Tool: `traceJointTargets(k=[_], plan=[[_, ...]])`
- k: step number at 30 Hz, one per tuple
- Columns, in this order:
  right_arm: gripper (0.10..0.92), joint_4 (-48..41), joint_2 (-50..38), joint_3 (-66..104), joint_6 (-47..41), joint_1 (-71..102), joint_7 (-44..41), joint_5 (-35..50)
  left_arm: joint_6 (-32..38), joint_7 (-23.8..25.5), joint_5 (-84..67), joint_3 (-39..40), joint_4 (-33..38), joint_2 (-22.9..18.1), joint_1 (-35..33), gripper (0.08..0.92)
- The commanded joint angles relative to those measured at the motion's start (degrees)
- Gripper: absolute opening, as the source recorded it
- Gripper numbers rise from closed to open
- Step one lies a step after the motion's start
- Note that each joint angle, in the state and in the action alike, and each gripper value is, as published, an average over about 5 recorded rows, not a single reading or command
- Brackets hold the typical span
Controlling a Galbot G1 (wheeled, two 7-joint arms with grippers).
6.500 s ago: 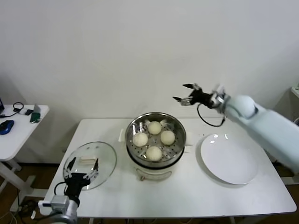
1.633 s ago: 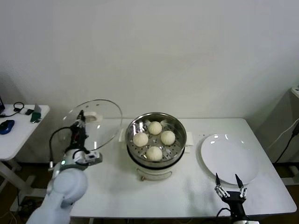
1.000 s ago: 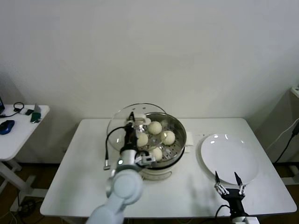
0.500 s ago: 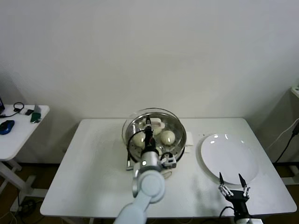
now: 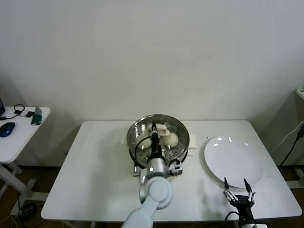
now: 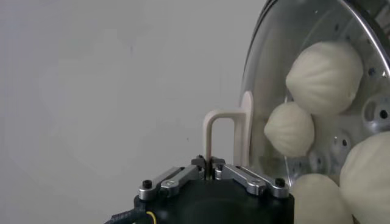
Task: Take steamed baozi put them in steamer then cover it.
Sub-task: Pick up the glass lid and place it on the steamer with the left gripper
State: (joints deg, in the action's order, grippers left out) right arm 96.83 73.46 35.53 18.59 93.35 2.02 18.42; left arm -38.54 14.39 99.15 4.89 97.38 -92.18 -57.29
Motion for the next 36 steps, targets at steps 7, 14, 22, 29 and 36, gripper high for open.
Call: traceJointTargets(k=[7, 14, 22, 29, 36], plan=[[0.823, -0.47, 0.36, -0.05, 0.30, 0.07, -0.01, -0.32, -1.27, -1.26, -1.86, 0.74, -0.92, -2.82, 1.68, 0.139], [0.823, -0.62, 0.27, 0.04, 0.46, 0.03, -0.03, -0.33, -1.37, -1.35, -1.88, 1.22, -0.92, -2.82, 1.26, 0.139], [0.823, -0.94, 0.29, -0.08, 0.61, -0.03, -0.04, -0.40, -1.48, -1.99, -2.35, 1.21, -1.34, -2.82, 1.18, 0.139], [0.823, -0.88, 0.19, -0.06, 0.71, 0.00, -0.06, -0.43, -1.59, -2.66, -2.88, 1.03, -1.75, -2.82, 1.05, 0.139], [0.823, -0.91, 0.25, -0.04, 0.76, -0.01, -0.07, -0.97, -1.51, -2.99, -2.78, 1.61, -1.63, -2.82, 0.76, 0.139]])
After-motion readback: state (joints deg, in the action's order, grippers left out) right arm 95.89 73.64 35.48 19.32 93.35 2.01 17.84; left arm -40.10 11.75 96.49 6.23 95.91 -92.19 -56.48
